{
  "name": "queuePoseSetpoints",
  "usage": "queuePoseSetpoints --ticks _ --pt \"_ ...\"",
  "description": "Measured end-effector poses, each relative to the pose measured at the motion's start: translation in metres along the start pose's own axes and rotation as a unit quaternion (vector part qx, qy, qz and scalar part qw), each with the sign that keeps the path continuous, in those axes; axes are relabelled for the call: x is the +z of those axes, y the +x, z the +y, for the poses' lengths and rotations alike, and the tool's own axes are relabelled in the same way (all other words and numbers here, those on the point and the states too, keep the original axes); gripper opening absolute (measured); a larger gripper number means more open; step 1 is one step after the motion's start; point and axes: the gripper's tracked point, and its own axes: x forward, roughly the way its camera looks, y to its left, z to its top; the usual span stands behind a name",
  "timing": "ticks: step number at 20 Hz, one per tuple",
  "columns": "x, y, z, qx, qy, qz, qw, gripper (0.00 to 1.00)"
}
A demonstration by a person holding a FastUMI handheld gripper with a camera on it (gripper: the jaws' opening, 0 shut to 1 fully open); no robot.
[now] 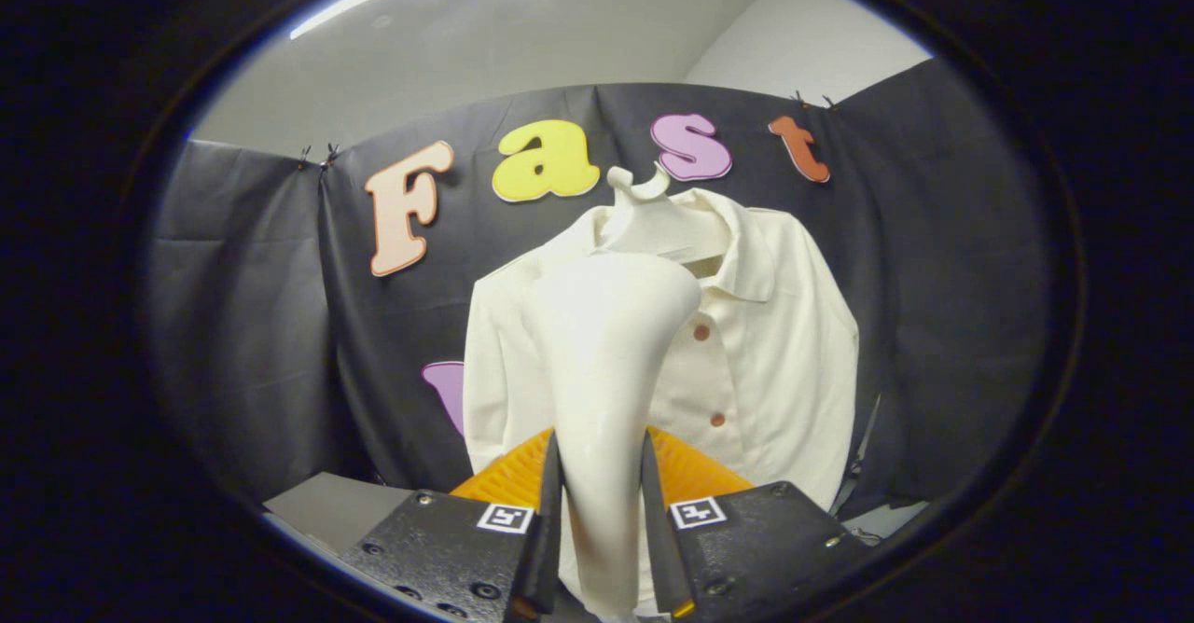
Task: Iron the clothes twice with a garment steamer, once on the left side and once on the right side.
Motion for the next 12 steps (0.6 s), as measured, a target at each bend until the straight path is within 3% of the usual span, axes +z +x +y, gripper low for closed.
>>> queuePoseSetpoints --ticks 6,12 --pt "-0.028 0.030 0.002 0.000 0.015 0.012 1.000 0.39" --pt "-0.044 0.031 0.003 0.013 0.017 0.018 1.000 0.40"
